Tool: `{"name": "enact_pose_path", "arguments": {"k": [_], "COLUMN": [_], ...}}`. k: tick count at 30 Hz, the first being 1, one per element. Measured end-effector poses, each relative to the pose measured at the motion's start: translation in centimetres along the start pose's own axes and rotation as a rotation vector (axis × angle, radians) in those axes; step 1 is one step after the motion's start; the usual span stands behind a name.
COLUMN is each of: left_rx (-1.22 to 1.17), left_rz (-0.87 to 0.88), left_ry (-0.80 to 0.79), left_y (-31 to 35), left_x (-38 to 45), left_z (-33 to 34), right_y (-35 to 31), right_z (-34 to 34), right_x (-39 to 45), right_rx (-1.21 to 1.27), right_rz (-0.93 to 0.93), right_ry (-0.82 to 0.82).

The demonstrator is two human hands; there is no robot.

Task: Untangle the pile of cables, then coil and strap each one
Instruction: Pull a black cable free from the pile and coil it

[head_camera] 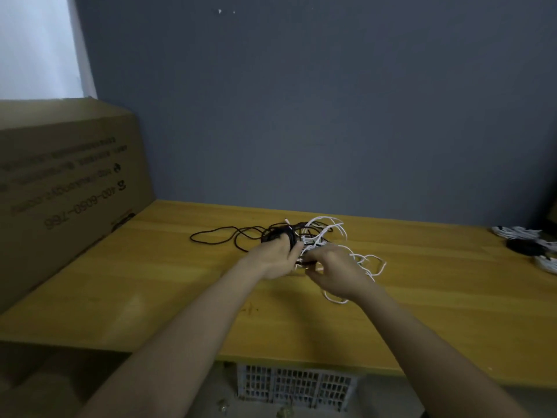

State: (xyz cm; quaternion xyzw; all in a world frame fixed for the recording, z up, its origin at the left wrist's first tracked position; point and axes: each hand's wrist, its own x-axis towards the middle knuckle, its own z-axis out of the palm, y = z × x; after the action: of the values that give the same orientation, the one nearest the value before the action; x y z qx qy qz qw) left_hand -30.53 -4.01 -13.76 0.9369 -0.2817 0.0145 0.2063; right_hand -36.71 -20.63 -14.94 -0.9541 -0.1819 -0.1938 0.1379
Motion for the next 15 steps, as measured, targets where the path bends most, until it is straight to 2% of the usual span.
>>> {"name": "enact_pose_path", "arguments": {"k": [3,5,6,8,11,13,15], "left_rx": [0.041,-0.143,-0.297,-0.554,-0.733,-0.797,-0.863], "left_rz": [0.045,0.075,0.085,0.104,0.144,0.148,0.135], "left_ry": [-0.142,-0.24,-0.272,-0.285,-0.25,-0.275,-0.335], "left_y": [0.5,0.7,0.7,0.5,0.4,0.5,0.5], "left_x": [-0.6,-1.6,-2.0,-2.4,-2.2,-1.7,-1.3], "left_z": [-0.5,-1.2,-1.5,-2.2,-3.2,-3.7,-3.9], "right_y": [1.2,1.1,0.6,-0.3,-1.4,-1.8,-1.8], "right_z": [-1.6,-2.0,-2.2,-2.3,-2.5,-2.3,-2.0], "right_x": [0.3,0.5,0.6,0.5,0.2,0.2,0.3], "right_rx": [0.096,0.337,0.451,0.609,0.809,0.918,0.918], "right_rz": [0.142,0.217,0.227,0.191,0.2,0.248,0.261], "right_ry": [0.183,0.277,0.267,0.113,-0.148,-0.184,-0.162]}}
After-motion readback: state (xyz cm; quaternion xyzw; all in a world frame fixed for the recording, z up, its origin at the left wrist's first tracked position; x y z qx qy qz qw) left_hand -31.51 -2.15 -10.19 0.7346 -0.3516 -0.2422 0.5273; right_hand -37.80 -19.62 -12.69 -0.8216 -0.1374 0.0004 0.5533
